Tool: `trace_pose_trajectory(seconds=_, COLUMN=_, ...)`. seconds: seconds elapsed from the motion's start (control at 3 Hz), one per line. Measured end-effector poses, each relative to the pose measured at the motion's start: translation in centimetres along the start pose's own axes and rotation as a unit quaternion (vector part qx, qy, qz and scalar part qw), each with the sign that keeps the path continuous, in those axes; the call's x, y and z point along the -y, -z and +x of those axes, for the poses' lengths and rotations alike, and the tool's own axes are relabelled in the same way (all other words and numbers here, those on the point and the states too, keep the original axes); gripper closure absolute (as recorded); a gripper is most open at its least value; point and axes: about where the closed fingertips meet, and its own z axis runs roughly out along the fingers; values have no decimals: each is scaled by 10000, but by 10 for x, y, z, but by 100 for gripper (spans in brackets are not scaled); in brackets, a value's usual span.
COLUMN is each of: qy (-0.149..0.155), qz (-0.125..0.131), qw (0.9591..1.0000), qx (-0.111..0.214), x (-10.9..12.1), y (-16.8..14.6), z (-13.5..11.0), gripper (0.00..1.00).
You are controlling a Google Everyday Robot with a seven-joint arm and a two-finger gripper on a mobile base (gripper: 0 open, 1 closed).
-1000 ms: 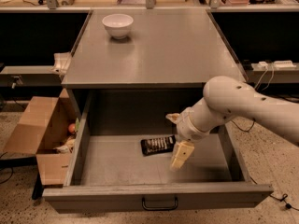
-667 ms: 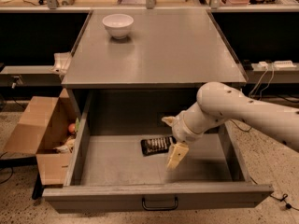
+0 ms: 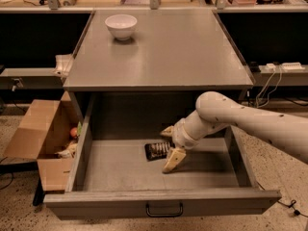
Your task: Pick rxbar chocolate from top drawer and place on counter
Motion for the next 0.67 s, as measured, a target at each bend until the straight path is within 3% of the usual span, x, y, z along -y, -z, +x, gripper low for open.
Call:
trace_pose_trajectory(seconds=0.33, qy=-10, qz=15, qw=10000, qx=65, x=4, y=2, z=-1, gripper=54)
trace_pose_trajectory(seconds=0.67, qy=-9, qz=17, qw=10000, qx=67, x=4, y=7, z=-4, gripper=78)
